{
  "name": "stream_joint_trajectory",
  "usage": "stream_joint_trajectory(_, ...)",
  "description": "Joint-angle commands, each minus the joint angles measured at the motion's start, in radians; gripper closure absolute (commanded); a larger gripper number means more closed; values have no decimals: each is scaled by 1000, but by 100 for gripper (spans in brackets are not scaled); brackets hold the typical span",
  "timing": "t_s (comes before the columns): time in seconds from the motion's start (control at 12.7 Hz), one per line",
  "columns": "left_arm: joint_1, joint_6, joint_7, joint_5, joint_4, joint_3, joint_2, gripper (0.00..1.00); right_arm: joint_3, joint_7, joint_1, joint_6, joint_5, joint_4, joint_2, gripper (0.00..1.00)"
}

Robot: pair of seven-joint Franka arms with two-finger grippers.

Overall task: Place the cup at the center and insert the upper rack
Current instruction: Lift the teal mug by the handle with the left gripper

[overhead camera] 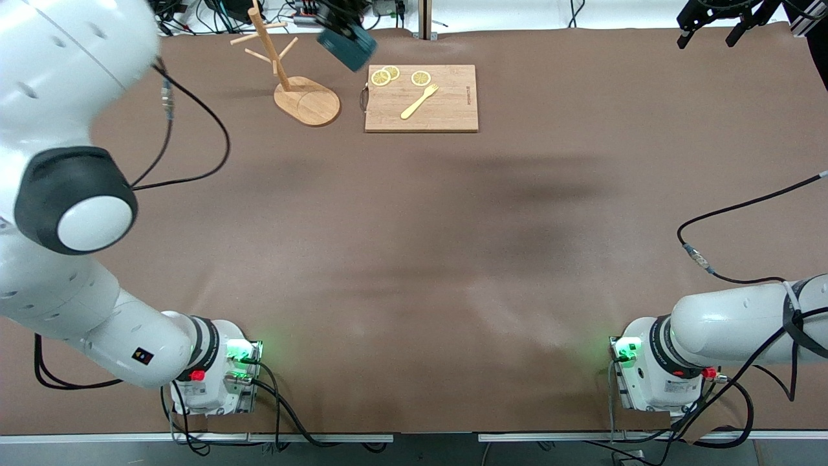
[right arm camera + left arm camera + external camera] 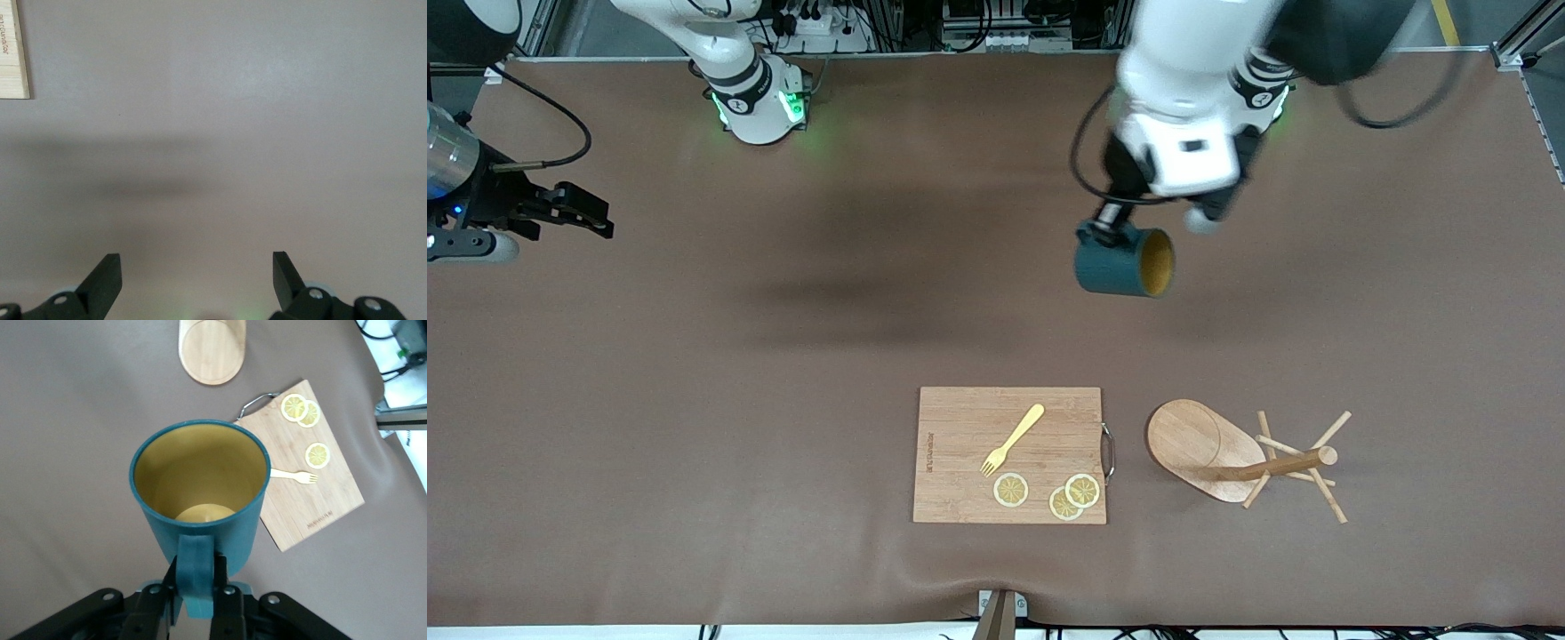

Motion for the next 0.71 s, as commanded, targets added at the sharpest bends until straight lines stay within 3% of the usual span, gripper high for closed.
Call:
stream_joint_trajectory(0.0,111,-5,166,-106,-39,-13,-47,100,4,-12,-7,-27,9,-9,-21,0)
stream_joint_trajectory(0.24,246,-52,378,-253,-37,-11,-50,100,4,-12,-5,-54,9,-9,-27,0)
stream_joint_trajectory(0.63,422,-151,647,-389,-39,-9,-25,100,3,-12,-8,-54,9,-9,-31,0)
